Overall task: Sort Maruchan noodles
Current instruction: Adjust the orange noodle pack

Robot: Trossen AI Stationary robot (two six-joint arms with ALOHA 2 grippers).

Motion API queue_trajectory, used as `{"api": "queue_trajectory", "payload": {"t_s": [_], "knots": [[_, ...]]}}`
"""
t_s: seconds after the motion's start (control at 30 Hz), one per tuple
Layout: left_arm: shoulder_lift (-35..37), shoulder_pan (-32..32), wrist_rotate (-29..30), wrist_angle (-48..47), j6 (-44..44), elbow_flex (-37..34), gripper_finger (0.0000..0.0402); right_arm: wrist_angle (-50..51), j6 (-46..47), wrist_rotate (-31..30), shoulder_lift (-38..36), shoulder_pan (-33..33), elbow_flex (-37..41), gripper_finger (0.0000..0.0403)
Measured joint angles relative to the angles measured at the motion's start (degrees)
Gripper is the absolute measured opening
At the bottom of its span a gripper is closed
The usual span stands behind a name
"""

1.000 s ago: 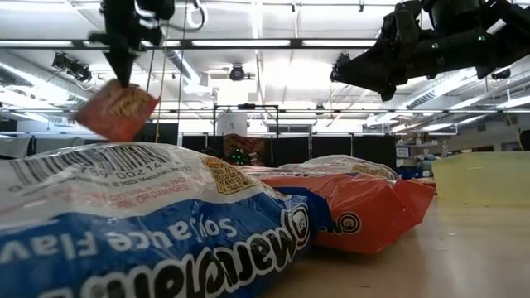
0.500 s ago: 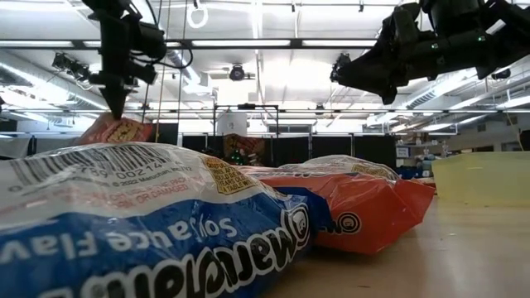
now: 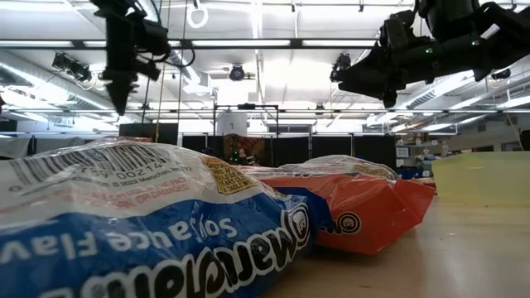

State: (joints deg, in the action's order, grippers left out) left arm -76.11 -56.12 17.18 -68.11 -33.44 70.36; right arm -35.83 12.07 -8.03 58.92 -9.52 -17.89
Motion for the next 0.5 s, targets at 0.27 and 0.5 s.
{"api": "queue_trajectory", "payload": {"t_s": [0.27,0.5], "knots": [[-15.10,-1.96,-9.37,-0.24,20.53,17.49,0.0180,2.99,1.51,-1.09,0.00,-3.06,0.00,0.0140],[-32.37,-3.60,-6.95,-4.03,27.75,24.88,0.0183,7.29,1.23,0.70,0.00,-4.13,0.00,0.0140]]}}
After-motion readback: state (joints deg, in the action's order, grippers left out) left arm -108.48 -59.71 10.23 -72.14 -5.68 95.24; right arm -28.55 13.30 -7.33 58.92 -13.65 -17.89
